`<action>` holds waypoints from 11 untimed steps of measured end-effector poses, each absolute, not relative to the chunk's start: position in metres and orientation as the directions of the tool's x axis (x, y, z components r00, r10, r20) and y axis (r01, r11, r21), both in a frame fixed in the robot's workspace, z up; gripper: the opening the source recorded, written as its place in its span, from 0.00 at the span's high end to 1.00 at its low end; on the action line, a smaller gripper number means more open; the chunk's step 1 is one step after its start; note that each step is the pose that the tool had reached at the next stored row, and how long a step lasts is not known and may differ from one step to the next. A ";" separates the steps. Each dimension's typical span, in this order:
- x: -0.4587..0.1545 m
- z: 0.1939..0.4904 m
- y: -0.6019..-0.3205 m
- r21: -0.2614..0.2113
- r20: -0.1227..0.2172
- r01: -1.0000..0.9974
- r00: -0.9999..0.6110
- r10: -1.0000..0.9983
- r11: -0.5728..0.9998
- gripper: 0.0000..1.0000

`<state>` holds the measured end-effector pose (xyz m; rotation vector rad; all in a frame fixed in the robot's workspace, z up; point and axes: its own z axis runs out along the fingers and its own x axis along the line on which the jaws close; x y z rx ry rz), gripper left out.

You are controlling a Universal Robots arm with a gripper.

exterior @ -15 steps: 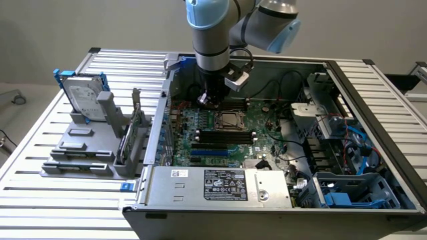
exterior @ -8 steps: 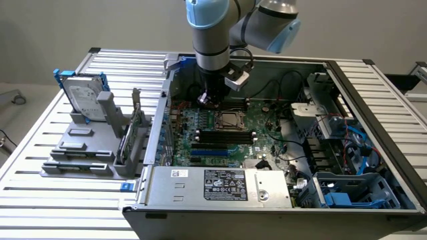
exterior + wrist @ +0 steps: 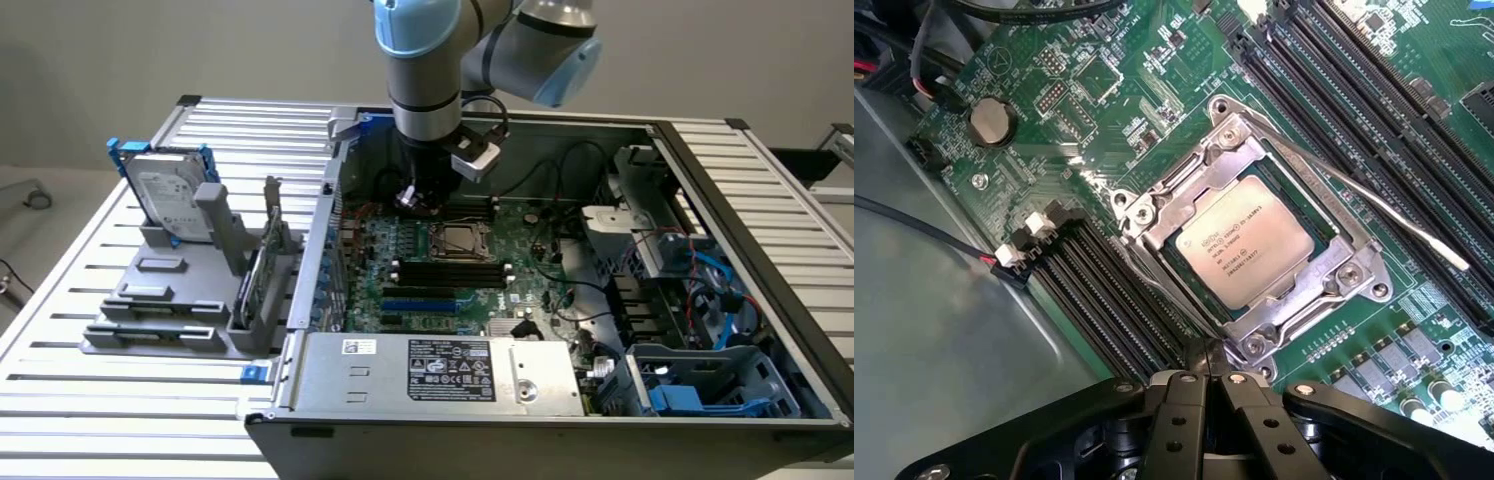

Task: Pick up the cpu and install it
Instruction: 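Install the first cpu locking lever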

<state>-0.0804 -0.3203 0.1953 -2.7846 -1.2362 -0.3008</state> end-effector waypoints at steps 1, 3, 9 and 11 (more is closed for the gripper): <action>-0.080 0.195 -0.320 0.006 0.211 0.741 0.655 0.725 -0.671 0.89; -0.079 0.195 -0.320 0.006 0.211 0.741 0.655 0.725 -0.671 0.89; -0.076 0.195 -0.320 0.007 0.211 0.741 0.655 0.726 -0.671 0.89; -0.076 0.195 -0.320 0.006 0.211 0.741 0.655 0.726 -0.671 0.89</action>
